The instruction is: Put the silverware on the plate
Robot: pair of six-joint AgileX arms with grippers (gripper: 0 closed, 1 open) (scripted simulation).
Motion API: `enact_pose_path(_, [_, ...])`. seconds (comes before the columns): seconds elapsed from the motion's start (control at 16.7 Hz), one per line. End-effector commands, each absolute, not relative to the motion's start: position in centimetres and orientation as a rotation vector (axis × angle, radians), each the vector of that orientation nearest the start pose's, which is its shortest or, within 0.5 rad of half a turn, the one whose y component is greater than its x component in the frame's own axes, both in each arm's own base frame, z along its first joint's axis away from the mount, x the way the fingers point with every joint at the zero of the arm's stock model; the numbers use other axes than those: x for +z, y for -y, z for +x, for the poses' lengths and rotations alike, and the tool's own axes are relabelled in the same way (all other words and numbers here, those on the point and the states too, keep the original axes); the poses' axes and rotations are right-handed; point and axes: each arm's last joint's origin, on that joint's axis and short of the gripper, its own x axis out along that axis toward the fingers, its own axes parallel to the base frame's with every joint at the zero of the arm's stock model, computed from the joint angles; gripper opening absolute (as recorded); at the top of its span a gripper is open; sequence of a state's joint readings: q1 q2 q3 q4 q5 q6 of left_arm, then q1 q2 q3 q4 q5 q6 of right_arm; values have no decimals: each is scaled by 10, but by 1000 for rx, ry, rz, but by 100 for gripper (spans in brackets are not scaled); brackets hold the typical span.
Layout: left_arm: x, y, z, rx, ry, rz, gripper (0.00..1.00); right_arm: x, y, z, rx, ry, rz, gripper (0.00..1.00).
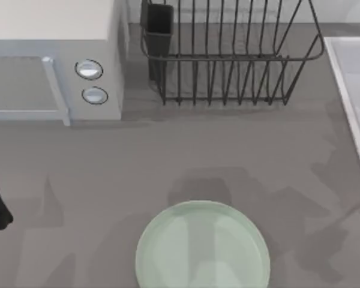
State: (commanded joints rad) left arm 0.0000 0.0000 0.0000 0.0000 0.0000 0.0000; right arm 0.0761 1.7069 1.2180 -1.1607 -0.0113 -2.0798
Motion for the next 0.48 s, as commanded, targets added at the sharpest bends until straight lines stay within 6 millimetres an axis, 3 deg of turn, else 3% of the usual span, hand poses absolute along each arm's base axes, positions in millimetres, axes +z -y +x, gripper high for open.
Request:
enact_pose_path(0.24, [160, 1, 106, 0, 0, 0, 100, 190, -110, 301, 2257, -202, -2040, 0])
enact_pose_path(0.48, [160, 1, 106, 0, 0, 0, 100, 183, -193, 279, 2579, 715, -2341, 0])
